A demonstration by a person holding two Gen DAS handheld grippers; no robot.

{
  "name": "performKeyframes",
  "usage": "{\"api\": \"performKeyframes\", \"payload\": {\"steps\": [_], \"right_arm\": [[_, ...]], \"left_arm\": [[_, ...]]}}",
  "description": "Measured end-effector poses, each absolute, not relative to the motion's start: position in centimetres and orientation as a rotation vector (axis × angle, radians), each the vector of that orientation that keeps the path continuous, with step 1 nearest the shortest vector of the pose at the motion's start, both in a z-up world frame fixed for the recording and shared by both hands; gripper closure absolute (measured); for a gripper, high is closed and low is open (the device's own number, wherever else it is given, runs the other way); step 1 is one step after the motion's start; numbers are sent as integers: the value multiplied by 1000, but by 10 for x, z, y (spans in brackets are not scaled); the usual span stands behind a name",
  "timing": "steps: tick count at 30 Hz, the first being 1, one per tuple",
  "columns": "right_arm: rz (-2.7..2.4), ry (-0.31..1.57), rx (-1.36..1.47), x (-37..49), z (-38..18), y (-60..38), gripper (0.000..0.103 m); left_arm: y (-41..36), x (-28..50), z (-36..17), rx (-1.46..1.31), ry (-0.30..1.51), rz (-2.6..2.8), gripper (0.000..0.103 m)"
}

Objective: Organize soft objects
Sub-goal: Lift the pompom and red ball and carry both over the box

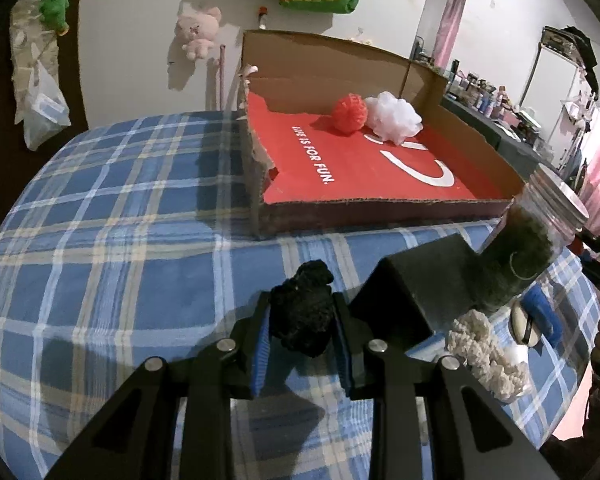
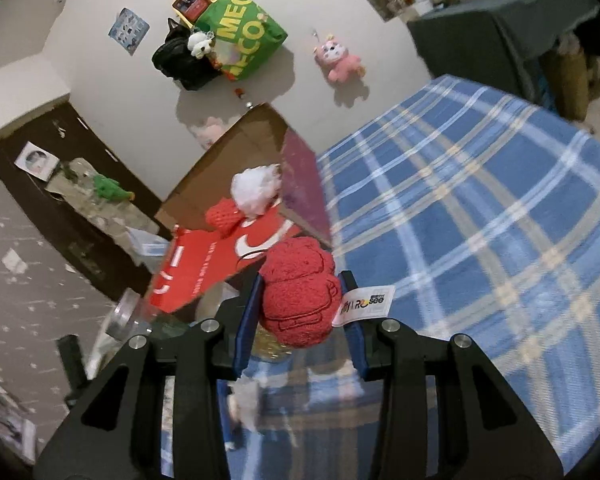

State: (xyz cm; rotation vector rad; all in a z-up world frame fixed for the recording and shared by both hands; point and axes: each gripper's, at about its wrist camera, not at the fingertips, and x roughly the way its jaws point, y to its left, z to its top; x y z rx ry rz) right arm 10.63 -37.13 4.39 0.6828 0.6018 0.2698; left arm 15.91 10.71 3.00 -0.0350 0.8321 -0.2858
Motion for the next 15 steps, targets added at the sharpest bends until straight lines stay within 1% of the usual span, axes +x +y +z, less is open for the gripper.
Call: {"api": "performKeyframes", "payload": {"steps": [15], "right_arm": [[410, 691, 678, 153, 51, -354, 66]], "left_arm": [[107, 184, 49, -29, 835, -390, 74]]}}
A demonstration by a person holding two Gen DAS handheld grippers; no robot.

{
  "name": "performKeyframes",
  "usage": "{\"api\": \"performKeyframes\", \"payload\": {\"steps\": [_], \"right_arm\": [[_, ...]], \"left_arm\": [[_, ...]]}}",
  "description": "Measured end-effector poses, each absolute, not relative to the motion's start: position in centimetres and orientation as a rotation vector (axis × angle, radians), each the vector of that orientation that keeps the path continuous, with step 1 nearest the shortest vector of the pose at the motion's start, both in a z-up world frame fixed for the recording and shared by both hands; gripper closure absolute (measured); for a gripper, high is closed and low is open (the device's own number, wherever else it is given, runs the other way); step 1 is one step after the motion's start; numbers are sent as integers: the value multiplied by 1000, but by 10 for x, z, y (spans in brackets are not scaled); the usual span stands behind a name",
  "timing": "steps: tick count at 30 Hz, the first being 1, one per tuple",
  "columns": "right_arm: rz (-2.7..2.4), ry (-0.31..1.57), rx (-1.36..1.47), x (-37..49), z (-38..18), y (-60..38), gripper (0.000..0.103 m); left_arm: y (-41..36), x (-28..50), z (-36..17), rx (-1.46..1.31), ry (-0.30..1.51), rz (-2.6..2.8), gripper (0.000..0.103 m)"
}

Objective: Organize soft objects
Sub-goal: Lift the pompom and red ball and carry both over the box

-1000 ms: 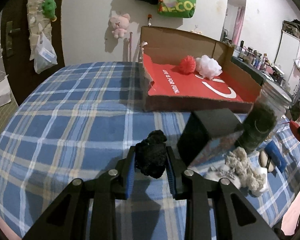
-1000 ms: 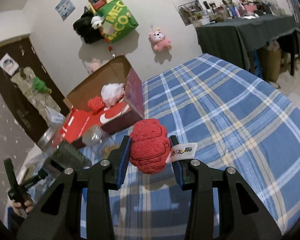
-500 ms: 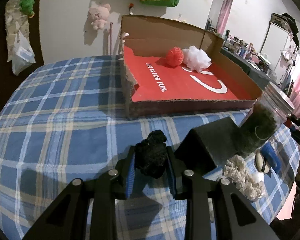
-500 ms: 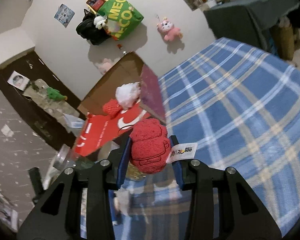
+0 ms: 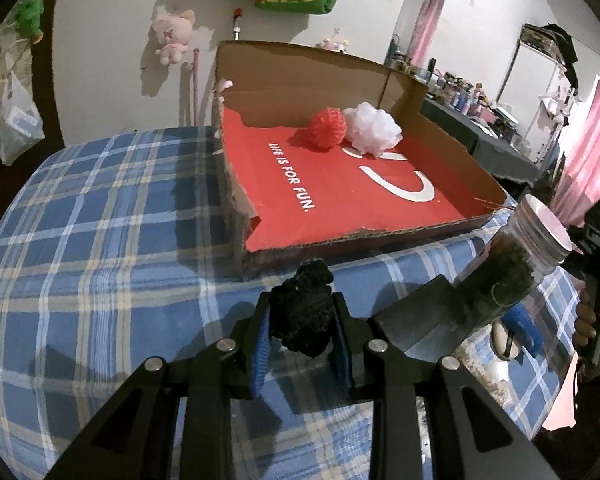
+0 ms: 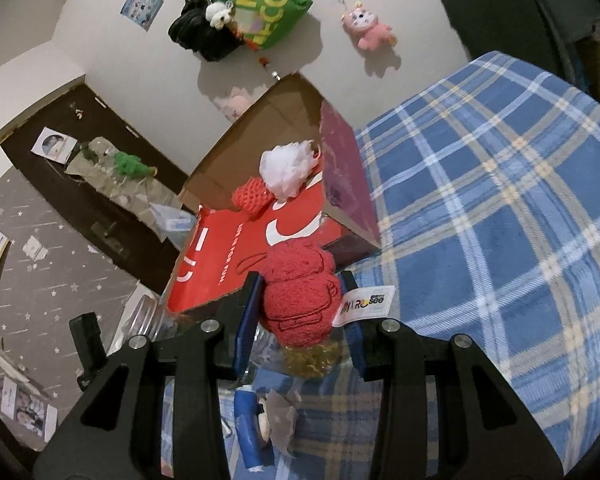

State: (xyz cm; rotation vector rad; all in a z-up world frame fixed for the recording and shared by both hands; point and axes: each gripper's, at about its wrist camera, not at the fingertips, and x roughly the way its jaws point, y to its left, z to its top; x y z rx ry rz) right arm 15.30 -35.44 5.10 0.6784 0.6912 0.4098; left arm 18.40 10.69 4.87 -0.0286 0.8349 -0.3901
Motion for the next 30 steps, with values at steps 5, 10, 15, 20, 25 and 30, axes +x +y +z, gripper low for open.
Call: {"api": "performKeyframes", "payload": {"steps": [5, 10, 15, 20, 25, 30], "right_arm": [[438, 721, 674, 161, 50, -352, 66], [455, 744, 641, 168, 54, -346, 66], [467, 767, 592, 176, 60, -338, 66], [481, 787, 533, 186, 68, -327, 66], [491, 785, 472, 199, 82, -315, 66], [445, 770, 374, 219, 97, -299, 66]], "left_arm": [[105, 189, 53, -13, 840, -411, 73], [103, 196, 57, 16, 841, -420, 73], [96, 204, 62, 51, 850, -436, 73], [86, 213, 69, 91, 850, -454, 73], [72, 226, 76, 123, 849, -457, 74], [55, 239, 83, 162, 851, -432, 73]]}}
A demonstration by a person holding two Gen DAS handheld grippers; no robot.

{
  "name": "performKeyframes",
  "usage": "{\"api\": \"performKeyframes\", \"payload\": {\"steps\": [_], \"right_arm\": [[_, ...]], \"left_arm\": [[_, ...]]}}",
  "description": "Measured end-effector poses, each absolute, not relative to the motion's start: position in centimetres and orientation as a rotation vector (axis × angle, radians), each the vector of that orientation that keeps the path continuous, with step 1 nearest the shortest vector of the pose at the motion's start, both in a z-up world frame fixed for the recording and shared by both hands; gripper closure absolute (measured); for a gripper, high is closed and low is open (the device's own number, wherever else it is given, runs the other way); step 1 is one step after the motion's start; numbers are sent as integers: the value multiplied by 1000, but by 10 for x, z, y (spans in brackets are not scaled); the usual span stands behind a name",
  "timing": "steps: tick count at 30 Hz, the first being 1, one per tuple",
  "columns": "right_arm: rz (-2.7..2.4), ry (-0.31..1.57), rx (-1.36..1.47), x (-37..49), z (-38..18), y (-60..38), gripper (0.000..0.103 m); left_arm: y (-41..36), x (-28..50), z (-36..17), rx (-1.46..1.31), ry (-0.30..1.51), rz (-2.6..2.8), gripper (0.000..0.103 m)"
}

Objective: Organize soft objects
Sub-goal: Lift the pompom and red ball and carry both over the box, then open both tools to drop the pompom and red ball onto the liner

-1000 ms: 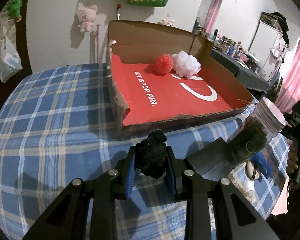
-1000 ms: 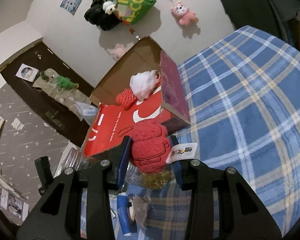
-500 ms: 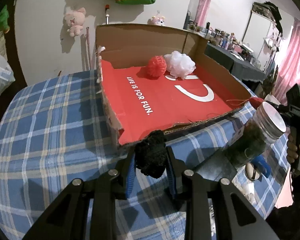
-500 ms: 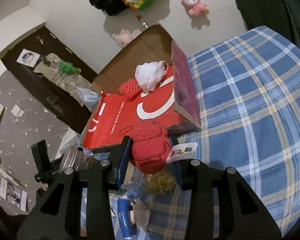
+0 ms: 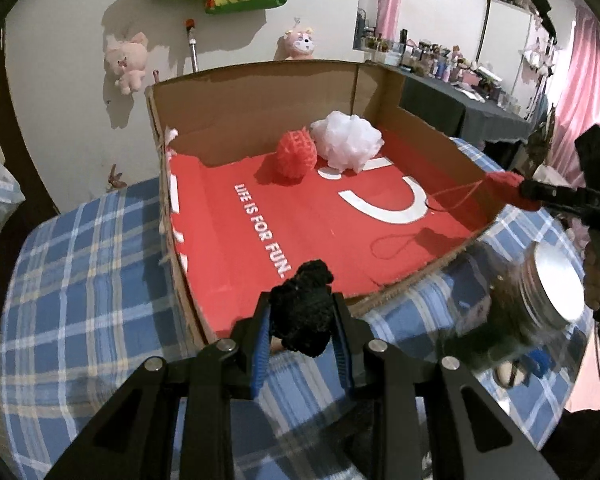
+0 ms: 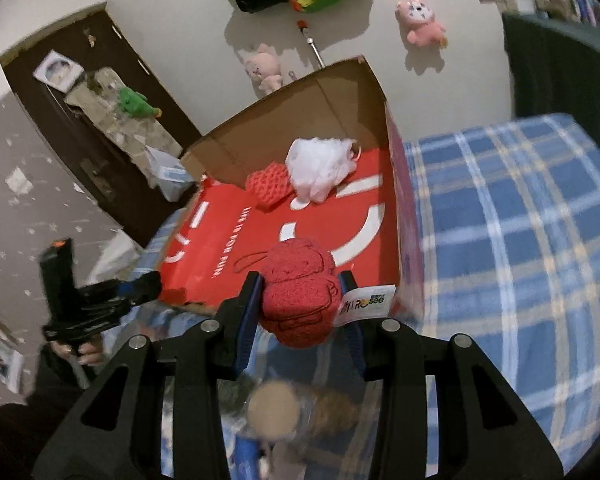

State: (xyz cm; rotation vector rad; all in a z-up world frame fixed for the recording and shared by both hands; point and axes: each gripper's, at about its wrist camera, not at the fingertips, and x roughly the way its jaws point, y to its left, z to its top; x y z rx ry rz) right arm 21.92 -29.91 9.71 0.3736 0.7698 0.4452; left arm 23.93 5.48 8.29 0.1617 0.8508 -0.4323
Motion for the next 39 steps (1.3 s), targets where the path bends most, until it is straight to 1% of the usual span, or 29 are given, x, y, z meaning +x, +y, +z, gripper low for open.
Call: {"api": "performKeyframes", "payload": {"steps": [7, 15, 23, 27, 31, 35, 37, 38, 39], "right_arm": [[323, 778, 100, 257, 104, -258, 66], [231, 859, -129, 316, 98, -220, 66], [152, 981, -217, 370, 77, -207, 66], [127, 1051, -248, 385, 62, -201, 66], [113, 1057, -288, 387, 55, -198, 64], [105, 1058, -322, 388, 53, -198, 64], [111, 1063, -335, 389, 52, -198, 63], [114, 1064, -343, 389, 52, -195, 60], [115, 1064, -361, 389, 51, -194, 55]], "left_arm": [[38, 277, 78, 204, 907, -334, 73], [27, 330, 66, 264, 972, -223, 73], [23, 380, 45, 304, 1042, -141, 72], [18, 390, 33, 330, 1065, -124, 72], [15, 392, 31, 346, 1064, -120, 71], [14, 392, 31, 351, 1074, -121, 68], [13, 394, 32, 350, 1076, -127, 63], [12, 393, 34, 350, 1070, -126, 58], [12, 393, 35, 351, 1066, -123, 54]]}}
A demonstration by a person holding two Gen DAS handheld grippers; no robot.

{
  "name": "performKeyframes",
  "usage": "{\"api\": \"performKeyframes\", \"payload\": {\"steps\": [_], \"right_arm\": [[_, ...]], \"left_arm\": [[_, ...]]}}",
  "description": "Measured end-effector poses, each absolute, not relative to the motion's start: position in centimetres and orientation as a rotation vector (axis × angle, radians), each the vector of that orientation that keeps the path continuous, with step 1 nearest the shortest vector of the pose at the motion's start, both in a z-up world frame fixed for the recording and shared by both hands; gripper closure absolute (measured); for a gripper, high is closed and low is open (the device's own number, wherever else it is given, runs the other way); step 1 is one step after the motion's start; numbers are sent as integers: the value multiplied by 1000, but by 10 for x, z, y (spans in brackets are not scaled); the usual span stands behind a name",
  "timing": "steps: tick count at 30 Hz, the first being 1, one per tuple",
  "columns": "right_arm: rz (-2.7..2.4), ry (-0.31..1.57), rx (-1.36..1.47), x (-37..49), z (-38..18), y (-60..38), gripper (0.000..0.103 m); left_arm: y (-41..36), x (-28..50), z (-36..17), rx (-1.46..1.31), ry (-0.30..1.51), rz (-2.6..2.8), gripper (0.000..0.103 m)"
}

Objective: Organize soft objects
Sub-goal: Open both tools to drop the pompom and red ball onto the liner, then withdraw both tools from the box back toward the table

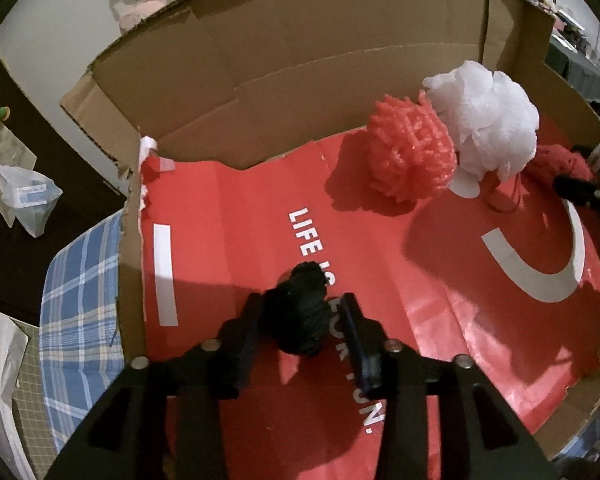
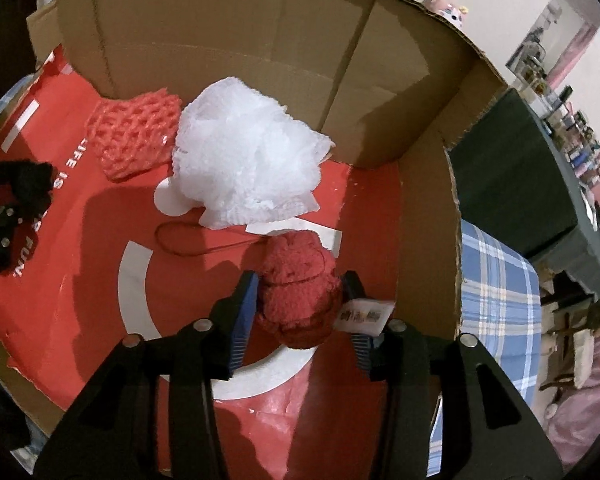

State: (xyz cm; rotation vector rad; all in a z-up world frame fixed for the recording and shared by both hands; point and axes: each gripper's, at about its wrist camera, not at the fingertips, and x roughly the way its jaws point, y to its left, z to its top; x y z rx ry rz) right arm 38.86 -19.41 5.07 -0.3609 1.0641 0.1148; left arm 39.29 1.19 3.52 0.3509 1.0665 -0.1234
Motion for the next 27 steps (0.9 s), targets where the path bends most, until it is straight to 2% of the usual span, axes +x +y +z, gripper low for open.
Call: {"api": "performKeyframes", "payload": {"steps": [3, 6, 16, 19, 21, 27], "right_arm": [[98, 1040, -406, 386, 49, -188, 42], [101, 1033, -403, 383, 53, -189, 41], [135, 936, -317, 343, 98, -199, 40], [145, 890, -291, 322, 121, -201, 36], [152, 843, -276, 302, 139, -203, 32], [184, 704, -213, 244, 180, -211, 25]], "left_arm": [[10, 391, 38, 349, 1061, -123, 50], [7, 388, 42, 344, 1048, -121, 39], [8, 347, 91, 246, 924, -164, 21], [9, 326, 110, 209, 880, -181, 16], [13, 312, 122, 177, 843, -188, 9], [23, 255, 156, 92, 719, -180, 5]]}}
